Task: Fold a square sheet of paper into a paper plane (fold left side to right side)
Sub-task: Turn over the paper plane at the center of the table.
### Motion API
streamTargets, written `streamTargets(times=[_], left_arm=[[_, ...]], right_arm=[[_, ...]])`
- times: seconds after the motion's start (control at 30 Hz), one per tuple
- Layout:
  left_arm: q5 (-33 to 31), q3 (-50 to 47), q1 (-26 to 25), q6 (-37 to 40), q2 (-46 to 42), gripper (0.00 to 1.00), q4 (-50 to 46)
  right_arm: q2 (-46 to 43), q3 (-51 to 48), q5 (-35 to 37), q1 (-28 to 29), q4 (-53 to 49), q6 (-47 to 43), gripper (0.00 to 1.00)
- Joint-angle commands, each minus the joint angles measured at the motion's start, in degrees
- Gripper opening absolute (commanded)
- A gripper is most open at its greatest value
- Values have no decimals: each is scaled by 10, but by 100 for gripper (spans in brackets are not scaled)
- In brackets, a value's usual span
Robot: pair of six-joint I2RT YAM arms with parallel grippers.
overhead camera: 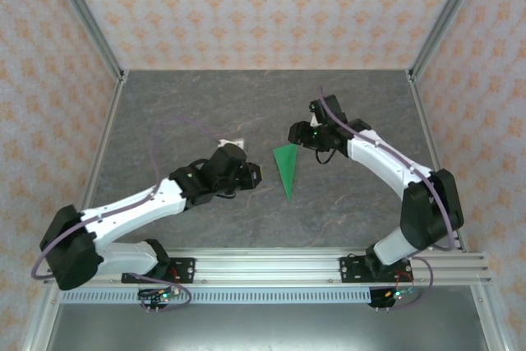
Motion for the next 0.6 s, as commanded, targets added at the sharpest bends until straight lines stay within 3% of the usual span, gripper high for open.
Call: streamTargets(times=[0.0,0.2,0.3,0.4,0.57], left_arm=[[-162,13,4,20,-20,25,-90],[-168,9,7,25,-27,25,-92],[-168,7,7,26,-29,25,-99],[-174,5,7,26,-36,25,-104],[-193,4,7,25,-50,25,-114]], right_arm=[[26,-5,108,49,-91,11,63],[97,15,138,96,-104,37,63],[125,35,139,105,-115,35,40],[109,46,119,113,-111,23,3],[17,6,52,115,-50,10,0]])
